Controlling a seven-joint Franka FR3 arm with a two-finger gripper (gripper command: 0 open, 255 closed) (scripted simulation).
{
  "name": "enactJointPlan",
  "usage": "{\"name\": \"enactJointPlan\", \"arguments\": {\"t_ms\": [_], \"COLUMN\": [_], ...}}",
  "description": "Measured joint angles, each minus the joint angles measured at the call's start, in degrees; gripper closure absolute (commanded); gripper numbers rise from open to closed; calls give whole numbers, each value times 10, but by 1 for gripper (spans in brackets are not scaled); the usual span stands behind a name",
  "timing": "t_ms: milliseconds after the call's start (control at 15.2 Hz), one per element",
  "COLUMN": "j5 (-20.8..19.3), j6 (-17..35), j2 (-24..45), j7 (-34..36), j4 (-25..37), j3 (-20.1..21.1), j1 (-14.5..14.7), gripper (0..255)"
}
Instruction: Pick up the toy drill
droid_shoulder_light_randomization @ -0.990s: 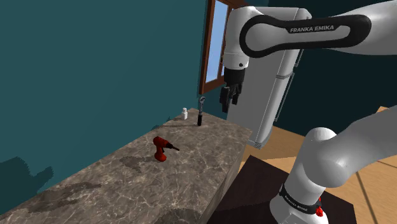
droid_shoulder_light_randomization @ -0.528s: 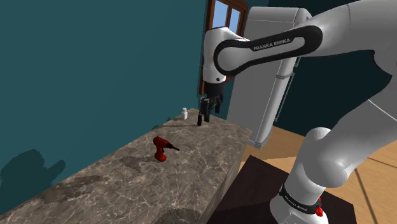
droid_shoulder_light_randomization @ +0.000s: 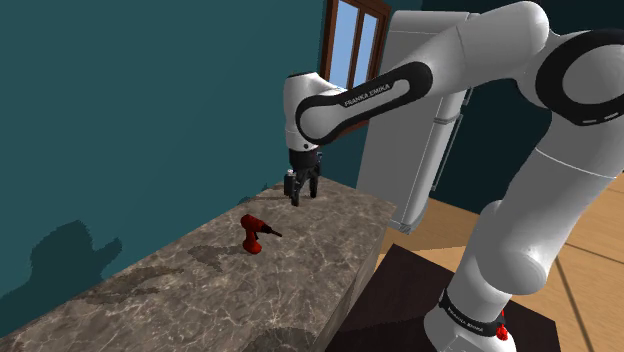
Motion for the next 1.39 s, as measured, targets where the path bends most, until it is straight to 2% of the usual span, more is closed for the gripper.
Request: {"name": "enactJointPlan", "arguments": {"t_ms": [264,858,1386], "j5": [-18,-57,-67], "j6": [39,68,108], "j2": [93,283,331], "j7": [20,52,60], "j4": [49,196,203], "j3": [7,6,1], "j1": [5,24,28], "gripper": [0,0,0]}}
